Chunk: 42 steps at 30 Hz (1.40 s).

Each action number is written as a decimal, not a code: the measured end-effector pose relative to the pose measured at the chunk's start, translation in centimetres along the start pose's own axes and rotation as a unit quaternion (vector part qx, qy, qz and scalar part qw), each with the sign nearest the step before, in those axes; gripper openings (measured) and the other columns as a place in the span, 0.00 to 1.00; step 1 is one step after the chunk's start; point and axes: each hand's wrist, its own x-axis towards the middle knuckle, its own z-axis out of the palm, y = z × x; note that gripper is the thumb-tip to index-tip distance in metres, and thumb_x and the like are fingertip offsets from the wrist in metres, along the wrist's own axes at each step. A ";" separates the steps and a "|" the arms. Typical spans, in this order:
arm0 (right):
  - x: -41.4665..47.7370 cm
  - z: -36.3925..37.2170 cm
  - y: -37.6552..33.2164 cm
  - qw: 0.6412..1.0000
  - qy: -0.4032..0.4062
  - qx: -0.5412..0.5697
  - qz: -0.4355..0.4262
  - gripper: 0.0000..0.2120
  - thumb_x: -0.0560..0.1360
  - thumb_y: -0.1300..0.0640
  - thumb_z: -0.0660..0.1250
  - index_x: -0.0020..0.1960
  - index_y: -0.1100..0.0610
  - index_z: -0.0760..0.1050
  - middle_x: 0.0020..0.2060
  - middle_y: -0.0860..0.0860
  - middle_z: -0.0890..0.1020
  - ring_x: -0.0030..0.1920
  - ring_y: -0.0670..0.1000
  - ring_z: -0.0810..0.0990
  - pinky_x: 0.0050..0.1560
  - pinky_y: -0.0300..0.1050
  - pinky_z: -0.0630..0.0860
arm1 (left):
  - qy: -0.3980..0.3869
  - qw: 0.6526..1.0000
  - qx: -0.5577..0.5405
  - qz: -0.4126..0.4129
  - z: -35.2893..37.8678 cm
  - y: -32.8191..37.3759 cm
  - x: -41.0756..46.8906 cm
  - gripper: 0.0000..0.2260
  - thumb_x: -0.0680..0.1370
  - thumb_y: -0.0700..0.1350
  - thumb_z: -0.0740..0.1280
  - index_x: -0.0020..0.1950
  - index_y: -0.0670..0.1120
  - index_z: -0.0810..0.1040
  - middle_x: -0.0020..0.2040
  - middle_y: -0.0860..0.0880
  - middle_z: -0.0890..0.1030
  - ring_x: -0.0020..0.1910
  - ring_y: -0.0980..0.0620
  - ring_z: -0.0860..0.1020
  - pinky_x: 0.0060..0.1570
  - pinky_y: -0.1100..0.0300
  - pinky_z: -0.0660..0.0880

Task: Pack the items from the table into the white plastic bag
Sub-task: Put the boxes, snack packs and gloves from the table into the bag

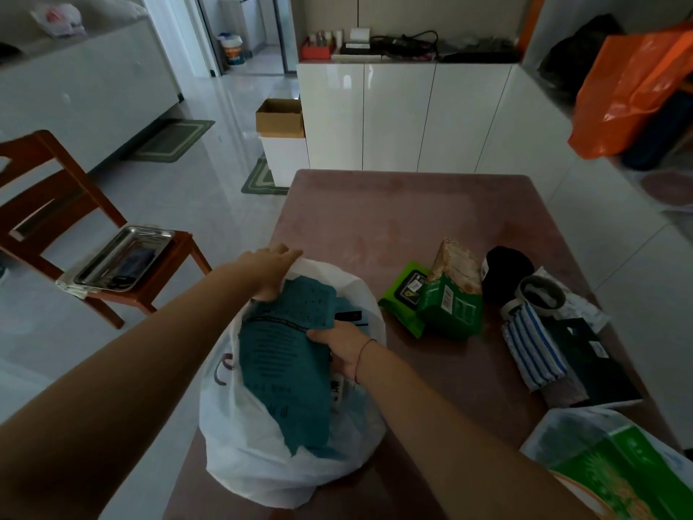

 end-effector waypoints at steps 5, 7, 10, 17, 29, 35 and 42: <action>-0.3 0.9 0.1 0.999 -0.050 -0.007 0.022 0.18 0.78 0.67 0.61 0.67 0.65 0.69 0.66 0.62 0.73 0.67 0.62 0.72 0.67 0.56 0.69 | 0.124 0.992 0.024 -0.001 1.3 0.1 0.1 0.29 0.72 0.34 0.64 0.72 0.47 0.61 0.64 0.42 0.73 0.57 0.40 0.76 0.52 0.48 0.74; -0.2 1.1 0.1 0.997 -0.062 -0.023 0.027 0.18 0.78 0.67 0.61 0.68 0.65 0.69 0.67 0.62 0.73 0.67 0.62 0.71 0.68 0.56 0.69 | 0.169 0.986 -0.001 0.002 1.5 0.0 0.2 0.25 0.74 0.36 0.62 0.69 0.46 0.64 0.61 0.41 0.76 0.54 0.40 0.77 0.51 0.48 0.75; 0.0 1.5 0.2 0.996 -0.065 -0.047 0.026 0.18 0.78 0.66 0.61 0.67 0.65 0.69 0.66 0.62 0.73 0.67 0.61 0.72 0.68 0.56 0.69 | 0.243 0.962 -0.122 -0.024 0.8 0.8 -0.1 0.18 0.76 0.43 0.59 0.67 0.48 0.69 0.59 0.41 0.79 0.51 0.40 0.78 0.49 0.49 0.75; 0.5 3.2 -0.7 0.967 -0.022 -0.237 -0.084 0.18 0.78 0.58 0.63 0.67 0.59 0.70 0.64 0.57 0.76 0.64 0.57 0.74 0.64 0.48 0.71 | 0.272 0.842 -0.456 0.094 -6.5 5.6 -2.9 0.18 0.75 0.62 0.59 0.40 0.52 0.81 0.37 0.54 0.82 0.35 0.58 0.79 0.39 0.61 0.72; -4.1 -4.6 -1.5 0.673 -0.006 -0.733 -0.098 0.15 0.81 0.54 0.53 0.59 0.62 0.72 0.57 0.60 0.78 0.56 0.59 0.77 0.52 0.45 0.71 | 0.277 0.858 -0.427 0.074 -7.9 5.8 -4.7 0.13 0.80 0.46 0.58 0.38 0.47 0.77 0.32 0.50 0.74 0.30 0.56 0.71 0.32 0.65 0.67; -7.4 -7.2 2.1 0.555 -0.059 -0.827 -0.069 0.27 0.74 0.50 0.64 0.71 0.54 0.62 0.67 0.56 0.68 0.62 0.59 0.72 0.61 0.55 0.69 | -0.075 0.967 -0.172 0.174 -7.1 7.4 -6.0 0.16 0.74 0.43 0.68 0.61 0.45 0.74 0.54 0.48 0.78 0.40 0.52 0.79 0.40 0.64 0.74; -7.1 -9.6 2.8 0.635 -0.010 -0.772 0.012 0.41 0.69 0.53 0.71 0.75 0.53 0.51 0.69 0.55 0.70 0.62 0.58 0.75 0.60 0.52 0.76 | -0.218 0.956 0.105 0.165 -1.3 11.4 -6.0 0.25 0.73 0.49 0.70 0.65 0.38 0.71 0.64 0.41 0.74 0.61 0.42 0.72 0.56 0.55 0.67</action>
